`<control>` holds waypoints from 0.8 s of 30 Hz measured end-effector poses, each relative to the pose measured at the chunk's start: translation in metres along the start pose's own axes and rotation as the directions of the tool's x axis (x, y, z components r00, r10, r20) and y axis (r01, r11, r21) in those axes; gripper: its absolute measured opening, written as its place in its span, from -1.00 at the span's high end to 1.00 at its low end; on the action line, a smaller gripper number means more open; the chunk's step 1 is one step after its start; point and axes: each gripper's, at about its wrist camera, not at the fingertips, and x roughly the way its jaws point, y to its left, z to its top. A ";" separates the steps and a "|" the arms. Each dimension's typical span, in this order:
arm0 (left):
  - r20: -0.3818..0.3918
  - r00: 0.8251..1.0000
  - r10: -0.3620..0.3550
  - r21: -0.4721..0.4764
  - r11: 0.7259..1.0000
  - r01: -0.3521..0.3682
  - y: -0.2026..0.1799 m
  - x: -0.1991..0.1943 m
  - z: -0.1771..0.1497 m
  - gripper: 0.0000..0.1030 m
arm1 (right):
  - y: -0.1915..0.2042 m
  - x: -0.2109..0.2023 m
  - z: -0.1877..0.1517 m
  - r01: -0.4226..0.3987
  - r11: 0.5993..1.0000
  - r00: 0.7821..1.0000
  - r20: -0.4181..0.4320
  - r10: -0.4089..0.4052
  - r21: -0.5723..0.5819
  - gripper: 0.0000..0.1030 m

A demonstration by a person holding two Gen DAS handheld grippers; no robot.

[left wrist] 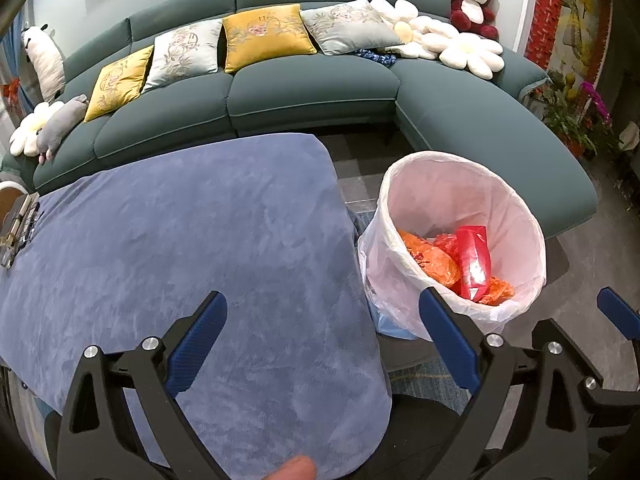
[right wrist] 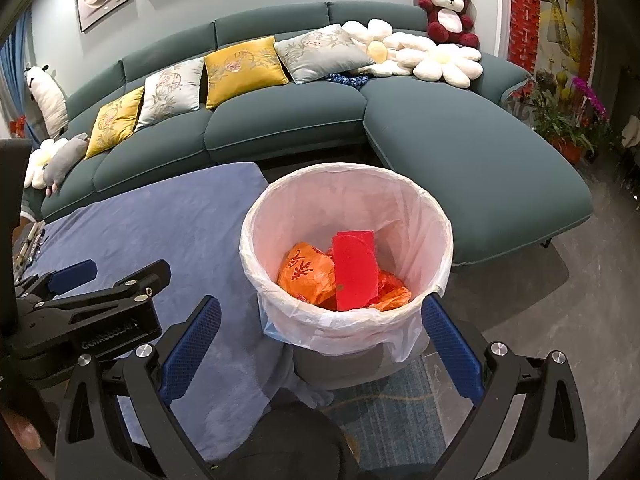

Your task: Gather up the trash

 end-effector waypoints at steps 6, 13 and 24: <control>-0.005 1.000 0.007 -0.010 1.000 -0.007 0.001 0.001 -0.004 -0.79 | 0.002 0.001 -0.002 -0.003 1.000 1.000 -0.004 0.003 -0.004 -0.88; -0.008 1.000 0.008 -0.008 1.000 -0.008 0.002 0.001 -0.006 -0.79 | 0.003 0.001 -0.004 -0.005 1.000 1.000 -0.010 0.005 -0.003 -0.88; -0.007 0.999 0.033 0.009 0.999 -0.033 -0.001 0.000 -0.013 -0.79 | 0.003 0.002 -0.011 -0.002 1.000 1.000 -0.014 0.002 -0.007 -0.88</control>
